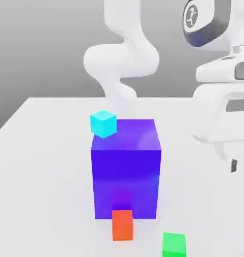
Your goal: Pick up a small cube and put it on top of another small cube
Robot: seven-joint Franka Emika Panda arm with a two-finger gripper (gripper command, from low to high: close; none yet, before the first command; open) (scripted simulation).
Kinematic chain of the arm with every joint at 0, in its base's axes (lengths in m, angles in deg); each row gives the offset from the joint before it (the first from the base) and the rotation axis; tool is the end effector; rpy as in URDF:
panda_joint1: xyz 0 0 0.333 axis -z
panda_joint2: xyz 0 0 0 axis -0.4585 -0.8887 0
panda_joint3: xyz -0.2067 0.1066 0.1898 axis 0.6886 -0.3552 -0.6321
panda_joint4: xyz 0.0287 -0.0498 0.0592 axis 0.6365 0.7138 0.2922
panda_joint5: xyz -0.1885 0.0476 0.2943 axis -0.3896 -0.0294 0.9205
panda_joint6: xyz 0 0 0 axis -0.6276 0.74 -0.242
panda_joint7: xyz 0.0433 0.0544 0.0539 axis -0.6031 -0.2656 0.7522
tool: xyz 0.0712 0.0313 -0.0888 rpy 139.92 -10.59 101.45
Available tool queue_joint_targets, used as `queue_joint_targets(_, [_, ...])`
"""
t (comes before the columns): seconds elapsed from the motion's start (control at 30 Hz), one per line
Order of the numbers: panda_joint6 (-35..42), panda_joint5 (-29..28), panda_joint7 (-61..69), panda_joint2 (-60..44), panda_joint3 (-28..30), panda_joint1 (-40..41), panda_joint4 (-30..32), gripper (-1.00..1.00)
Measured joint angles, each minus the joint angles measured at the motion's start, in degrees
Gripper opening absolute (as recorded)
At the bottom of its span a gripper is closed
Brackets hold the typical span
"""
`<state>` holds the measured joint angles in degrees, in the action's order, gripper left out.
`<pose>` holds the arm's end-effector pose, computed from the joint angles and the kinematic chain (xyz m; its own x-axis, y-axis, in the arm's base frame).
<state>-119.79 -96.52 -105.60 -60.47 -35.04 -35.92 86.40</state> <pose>0.5226 0.2015 0.3678 0.8822 -0.4276 0.1971 -0.4151 -0.9039 -0.1033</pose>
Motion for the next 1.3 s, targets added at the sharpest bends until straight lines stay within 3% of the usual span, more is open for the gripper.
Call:
queue_joint_targets(0.3, [-3.0, -2.6, -2.1, -18.6, -1.4, -5.5, -4.2, 0.0])
queue_joint_targets(0.43, [-7.7, -4.5, -3.4, -26.9, 0.2, -7.7, -6.3, 0.0])
queue_joint_targets(0.47, [-8.8, -5.0, -3.7, -28.5, 0.7, -8.1, -6.7, -1.0])
queue_joint_targets(0.67, [-9.4, -5.1, -3.7, -29.3, 0.9, -8.3, -6.9, -1.0])
queue_joint_targets(0.8, [-5.3, -3.1, -2.4, -23.6, -0.6, -7.3, -5.4, -1.0])
queue_joint_targets(1.17, [-6.3, 4.3, 18.7, -3.3, 0.0, 7.1, 15.1, -1.0])
queue_joint_targets(1.3, [-12.7, 2.3, 18.5, -8.5, 1.9, 7.0, 16.4, -1.0])
